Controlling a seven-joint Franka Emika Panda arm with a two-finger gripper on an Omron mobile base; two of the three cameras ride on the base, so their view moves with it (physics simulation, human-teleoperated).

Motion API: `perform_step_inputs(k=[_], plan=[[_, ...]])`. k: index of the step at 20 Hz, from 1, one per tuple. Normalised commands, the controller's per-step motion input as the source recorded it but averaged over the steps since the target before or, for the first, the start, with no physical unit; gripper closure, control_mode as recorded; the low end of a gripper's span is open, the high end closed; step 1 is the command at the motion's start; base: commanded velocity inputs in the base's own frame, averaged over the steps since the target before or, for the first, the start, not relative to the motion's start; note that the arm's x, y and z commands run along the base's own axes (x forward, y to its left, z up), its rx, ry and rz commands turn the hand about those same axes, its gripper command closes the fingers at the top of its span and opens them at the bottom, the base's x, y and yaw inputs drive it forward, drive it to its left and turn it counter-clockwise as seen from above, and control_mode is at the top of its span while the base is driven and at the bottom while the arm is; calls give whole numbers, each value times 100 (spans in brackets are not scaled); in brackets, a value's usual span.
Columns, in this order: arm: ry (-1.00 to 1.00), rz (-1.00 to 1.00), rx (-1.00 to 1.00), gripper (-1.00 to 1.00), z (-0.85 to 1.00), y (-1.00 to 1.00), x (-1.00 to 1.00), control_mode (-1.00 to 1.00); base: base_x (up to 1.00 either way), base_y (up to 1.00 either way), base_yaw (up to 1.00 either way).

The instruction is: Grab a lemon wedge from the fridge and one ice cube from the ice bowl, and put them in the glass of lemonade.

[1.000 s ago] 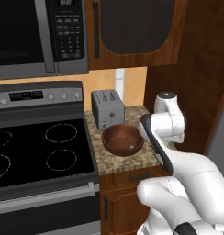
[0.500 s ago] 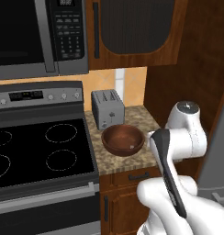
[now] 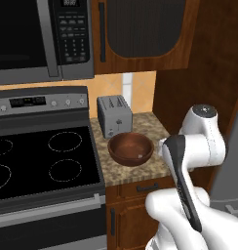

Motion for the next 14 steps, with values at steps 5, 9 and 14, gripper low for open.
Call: perform_step_inputs(k=[5,9,14], plan=[[0,0,0,-100,0,0,0,100,-75,0,0],[0,0,0,-100,0,0,0,100,-100,-38,-8],[0,0,0,-100,0,0,0,100,-26,-96,-26]])
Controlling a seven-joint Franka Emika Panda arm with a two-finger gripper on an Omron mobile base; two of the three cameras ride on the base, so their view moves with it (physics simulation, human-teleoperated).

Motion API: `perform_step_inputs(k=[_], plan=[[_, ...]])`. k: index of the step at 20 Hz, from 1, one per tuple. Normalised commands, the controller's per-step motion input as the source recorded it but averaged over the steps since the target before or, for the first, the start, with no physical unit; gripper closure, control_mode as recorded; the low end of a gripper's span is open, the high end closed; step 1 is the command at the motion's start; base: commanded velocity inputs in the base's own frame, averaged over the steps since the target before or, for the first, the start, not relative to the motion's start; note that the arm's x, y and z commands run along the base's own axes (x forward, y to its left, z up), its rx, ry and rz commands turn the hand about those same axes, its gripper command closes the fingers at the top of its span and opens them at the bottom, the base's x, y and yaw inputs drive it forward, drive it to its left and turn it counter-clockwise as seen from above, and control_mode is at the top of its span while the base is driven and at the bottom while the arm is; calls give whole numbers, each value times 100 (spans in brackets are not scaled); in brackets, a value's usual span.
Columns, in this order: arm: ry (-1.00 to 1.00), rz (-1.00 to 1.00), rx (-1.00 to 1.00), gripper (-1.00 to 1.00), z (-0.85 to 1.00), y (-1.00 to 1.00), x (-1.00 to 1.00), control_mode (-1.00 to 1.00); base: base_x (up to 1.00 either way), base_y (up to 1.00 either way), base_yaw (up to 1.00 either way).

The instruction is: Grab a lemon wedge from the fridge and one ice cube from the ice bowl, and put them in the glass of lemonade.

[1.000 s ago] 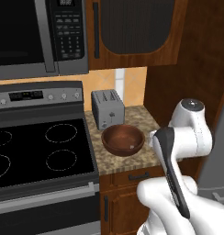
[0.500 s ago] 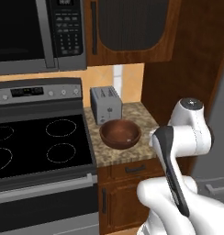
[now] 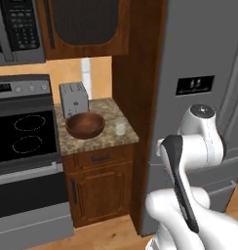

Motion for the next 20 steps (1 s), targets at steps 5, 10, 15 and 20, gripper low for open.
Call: perform_step_inputs(k=[5,10,15,20], plan=[[0,0,0,-100,0,0,0,100,19,-100,0],[0,0,0,-100,0,0,0,100,24,-94,9],[0,0,0,-100,0,0,0,100,8,-41,12],[0,0,0,-100,0,0,0,100,-54,-6,6]])
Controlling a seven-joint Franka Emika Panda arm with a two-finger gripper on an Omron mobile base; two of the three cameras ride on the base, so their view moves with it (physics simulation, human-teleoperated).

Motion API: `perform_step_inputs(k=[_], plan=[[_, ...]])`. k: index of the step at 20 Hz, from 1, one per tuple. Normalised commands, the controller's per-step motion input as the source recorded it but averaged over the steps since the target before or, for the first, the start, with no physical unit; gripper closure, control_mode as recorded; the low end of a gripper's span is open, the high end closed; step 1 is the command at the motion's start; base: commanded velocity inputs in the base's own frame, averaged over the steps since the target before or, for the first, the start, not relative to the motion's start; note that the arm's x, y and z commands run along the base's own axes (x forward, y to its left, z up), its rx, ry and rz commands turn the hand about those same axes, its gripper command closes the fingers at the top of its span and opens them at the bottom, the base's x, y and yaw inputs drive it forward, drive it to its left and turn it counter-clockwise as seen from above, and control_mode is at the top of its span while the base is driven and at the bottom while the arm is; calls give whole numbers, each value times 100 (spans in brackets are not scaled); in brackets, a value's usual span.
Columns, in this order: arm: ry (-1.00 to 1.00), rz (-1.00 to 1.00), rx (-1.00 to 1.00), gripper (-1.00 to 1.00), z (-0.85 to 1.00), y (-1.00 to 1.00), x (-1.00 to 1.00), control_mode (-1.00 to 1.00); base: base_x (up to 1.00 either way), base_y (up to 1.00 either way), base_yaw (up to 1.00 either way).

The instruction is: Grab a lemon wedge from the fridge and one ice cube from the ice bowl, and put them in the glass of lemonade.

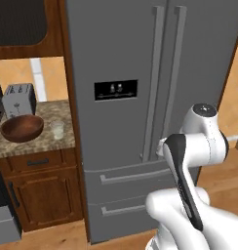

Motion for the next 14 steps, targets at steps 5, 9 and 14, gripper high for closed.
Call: perform_step_inputs(k=[5,9,14], plan=[[0,0,0,-100,0,0,0,100,-52,-23,1],[0,0,0,-100,0,0,0,100,0,-42,4],[0,0,0,-100,0,0,0,100,-13,-23,10]])
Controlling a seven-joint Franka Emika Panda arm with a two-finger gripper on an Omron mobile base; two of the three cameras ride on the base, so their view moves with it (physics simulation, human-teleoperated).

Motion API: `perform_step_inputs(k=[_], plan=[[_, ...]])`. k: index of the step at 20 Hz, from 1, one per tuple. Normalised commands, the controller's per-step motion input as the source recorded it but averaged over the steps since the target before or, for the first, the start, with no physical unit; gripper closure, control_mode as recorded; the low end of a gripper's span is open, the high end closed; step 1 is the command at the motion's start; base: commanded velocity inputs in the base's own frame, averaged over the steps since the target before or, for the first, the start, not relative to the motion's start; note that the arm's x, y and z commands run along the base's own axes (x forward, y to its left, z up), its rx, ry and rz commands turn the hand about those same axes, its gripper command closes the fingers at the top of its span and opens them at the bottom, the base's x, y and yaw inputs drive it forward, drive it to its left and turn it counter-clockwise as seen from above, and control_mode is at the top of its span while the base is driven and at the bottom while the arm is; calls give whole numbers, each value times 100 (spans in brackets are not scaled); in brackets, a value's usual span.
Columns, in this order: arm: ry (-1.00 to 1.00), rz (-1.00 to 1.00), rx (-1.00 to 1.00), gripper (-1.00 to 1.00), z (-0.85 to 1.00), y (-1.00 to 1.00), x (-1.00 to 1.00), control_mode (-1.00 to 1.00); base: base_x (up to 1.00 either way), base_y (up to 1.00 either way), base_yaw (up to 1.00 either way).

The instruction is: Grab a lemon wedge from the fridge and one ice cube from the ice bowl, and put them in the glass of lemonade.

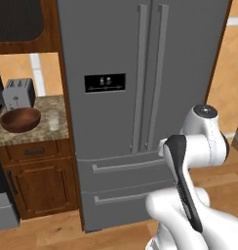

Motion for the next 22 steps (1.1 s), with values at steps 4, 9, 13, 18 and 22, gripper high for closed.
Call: perform_step_inputs(k=[4,9,13,18,22], plan=[[0,0,0,-100,0,0,0,100,-58,0,0],[0,0,0,-100,0,0,0,100,-16,-3,0],[0,0,0,-100,0,0,0,100,8,0,0],[0,0,0,-100,0,0,0,100,15,0,0],[0,1,1,-100,9,-1,3,-100,3,0,0]])
